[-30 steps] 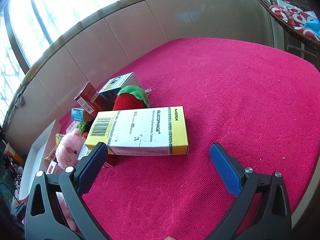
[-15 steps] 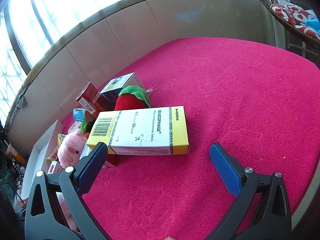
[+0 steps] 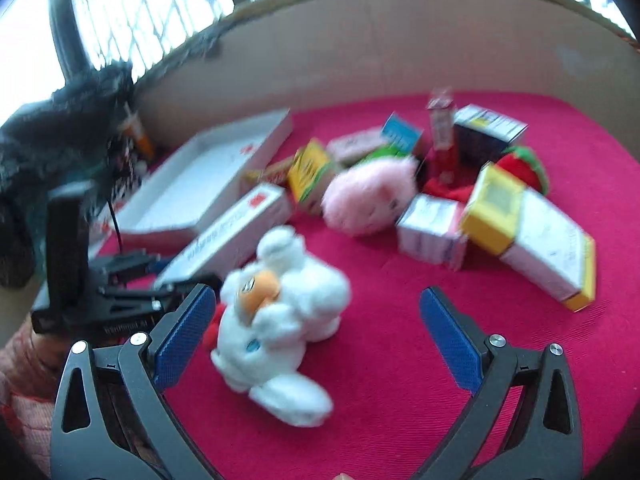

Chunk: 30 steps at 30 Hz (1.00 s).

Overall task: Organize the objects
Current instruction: 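Grasp the white chicken plush with the right gripper while the left holds the sealant box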

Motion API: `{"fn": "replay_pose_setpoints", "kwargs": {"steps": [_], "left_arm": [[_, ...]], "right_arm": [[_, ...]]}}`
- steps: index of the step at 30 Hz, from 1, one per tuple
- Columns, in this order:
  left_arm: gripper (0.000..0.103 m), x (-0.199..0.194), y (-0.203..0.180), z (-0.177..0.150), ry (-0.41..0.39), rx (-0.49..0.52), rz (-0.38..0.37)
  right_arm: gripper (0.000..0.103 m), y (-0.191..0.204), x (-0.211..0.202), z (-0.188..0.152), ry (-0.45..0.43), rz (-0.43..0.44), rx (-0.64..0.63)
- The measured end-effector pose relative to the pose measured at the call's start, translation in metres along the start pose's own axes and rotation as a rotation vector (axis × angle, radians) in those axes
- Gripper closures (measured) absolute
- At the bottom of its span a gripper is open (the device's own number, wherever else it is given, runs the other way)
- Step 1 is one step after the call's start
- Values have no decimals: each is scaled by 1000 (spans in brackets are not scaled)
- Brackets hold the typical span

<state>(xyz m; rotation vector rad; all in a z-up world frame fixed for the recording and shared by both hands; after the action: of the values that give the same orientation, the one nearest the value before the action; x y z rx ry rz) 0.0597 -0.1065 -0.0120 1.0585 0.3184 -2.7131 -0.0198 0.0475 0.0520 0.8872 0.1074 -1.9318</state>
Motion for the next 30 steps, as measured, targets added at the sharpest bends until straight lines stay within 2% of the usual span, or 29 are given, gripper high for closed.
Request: {"fn": "replay_pose_setpoints", "kwargs": {"steps": [8,12,15,18,19,23,30], "left_arm": [[60,-3,-3,-1,-13,11,10],[60,-2,-7,-2,-7,27,17],[60,-1,-12,-3,-8,55,23],[60,-1,-16,-3,-10,78,27],[60,-1,-17,-4,-10,81,27],[60,-3,-18,-3,-22,84,30],[60,-16,-25,-3,-88,118,42]], "right_arm": [[0,12,28,-12,122,50,-34],[0,22,43,-12,132,30,-78],[0,27,49,-13,141,-21,-131],[4,27,50,-16,128,-40,-158],[12,26,49,-15,121,-26,-157],[19,21,49,-13,99,5,-122],[21,8,36,-3,38,-35,-94]]}}
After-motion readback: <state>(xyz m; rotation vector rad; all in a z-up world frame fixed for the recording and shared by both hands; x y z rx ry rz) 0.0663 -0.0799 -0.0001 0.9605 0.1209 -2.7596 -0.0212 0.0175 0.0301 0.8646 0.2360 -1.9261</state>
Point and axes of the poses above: each gripper's, at about its wrist camera, not at the fingertips, and x roughly the way its jaws point, y to its left, z to its top, the point moved 3 cm from there along x, roughly the way its jaws point, and after that the axes turned 5 degrees about -y, right-handed, at the moved point
